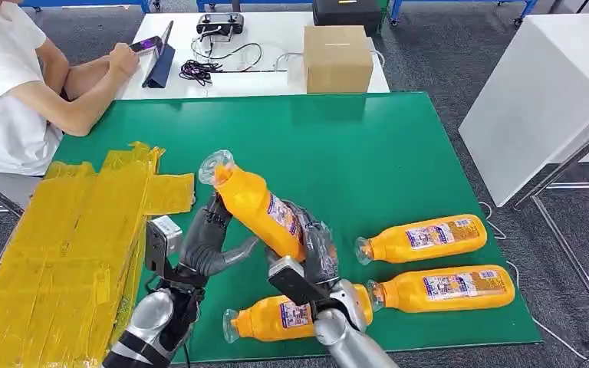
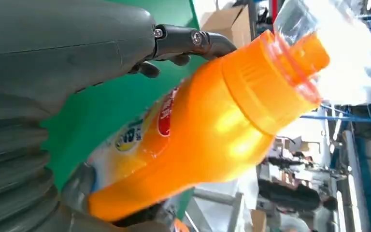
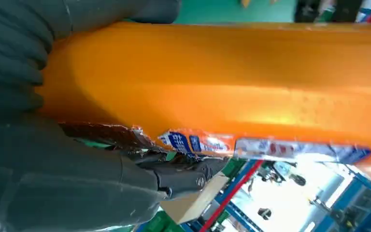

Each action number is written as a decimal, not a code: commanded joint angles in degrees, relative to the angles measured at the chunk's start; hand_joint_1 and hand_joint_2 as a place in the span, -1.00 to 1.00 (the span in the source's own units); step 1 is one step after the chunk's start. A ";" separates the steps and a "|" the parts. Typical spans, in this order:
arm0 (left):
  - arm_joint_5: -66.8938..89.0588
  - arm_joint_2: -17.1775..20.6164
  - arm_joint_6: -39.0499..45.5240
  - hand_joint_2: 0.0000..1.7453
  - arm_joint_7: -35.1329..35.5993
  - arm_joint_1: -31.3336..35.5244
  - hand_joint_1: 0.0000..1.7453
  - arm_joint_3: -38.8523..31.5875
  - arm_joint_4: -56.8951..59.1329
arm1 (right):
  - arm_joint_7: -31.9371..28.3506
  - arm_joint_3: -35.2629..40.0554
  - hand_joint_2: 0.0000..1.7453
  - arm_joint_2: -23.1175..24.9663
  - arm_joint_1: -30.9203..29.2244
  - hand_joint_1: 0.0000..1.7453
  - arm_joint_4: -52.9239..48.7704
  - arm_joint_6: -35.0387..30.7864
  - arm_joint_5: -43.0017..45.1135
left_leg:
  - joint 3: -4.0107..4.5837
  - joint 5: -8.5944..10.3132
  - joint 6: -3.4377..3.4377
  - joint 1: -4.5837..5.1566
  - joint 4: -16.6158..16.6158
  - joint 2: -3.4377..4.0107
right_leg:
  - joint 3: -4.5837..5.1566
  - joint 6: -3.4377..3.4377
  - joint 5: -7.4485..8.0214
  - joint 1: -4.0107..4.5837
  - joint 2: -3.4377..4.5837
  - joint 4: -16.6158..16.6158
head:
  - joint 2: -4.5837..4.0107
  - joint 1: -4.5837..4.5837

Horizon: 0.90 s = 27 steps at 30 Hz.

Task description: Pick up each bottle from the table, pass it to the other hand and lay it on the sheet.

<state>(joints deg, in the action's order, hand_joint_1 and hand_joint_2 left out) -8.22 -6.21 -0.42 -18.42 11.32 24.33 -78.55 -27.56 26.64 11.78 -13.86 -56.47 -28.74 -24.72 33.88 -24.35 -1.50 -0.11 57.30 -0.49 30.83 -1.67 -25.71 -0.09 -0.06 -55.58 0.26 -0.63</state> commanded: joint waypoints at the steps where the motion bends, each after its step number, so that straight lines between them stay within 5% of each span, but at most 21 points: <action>1: -2.01 1.72 -2.22 1.00 0.52 2.35 -1.00 0.68 3.53 | -0.44 -1.53 1.00 0.74 -5.92 1.00 15.68 -0.88 0.82 | -0.33 -0.05 0.10 -0.07 -0.12 0.10 | -0.34 0.02 -0.01 0.07 0.06 0.16 | 0.00 0.00; 27: -2.15 1.65 -2.38 1.00 0.57 2.44 -1.00 0.71 3.72 | -1.05 -1.44 1.00 0.88 -6.08 1.00 15.43 -1.06 0.31 | -0.17 -0.04 0.06 -0.04 -0.04 0.02 | -0.18 0.00 -0.04 0.04 -0.02 0.08 | 0.00 0.00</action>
<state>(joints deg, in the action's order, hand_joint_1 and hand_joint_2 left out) -10.23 -5.73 -2.16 -17.94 11.33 23.98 -77.64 -28.44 25.99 12.85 -17.82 -44.81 -29.88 -24.24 33.88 -24.34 -1.49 -0.11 57.30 -0.49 30.85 -1.66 -25.71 -0.09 -0.06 -55.58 0.26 -0.63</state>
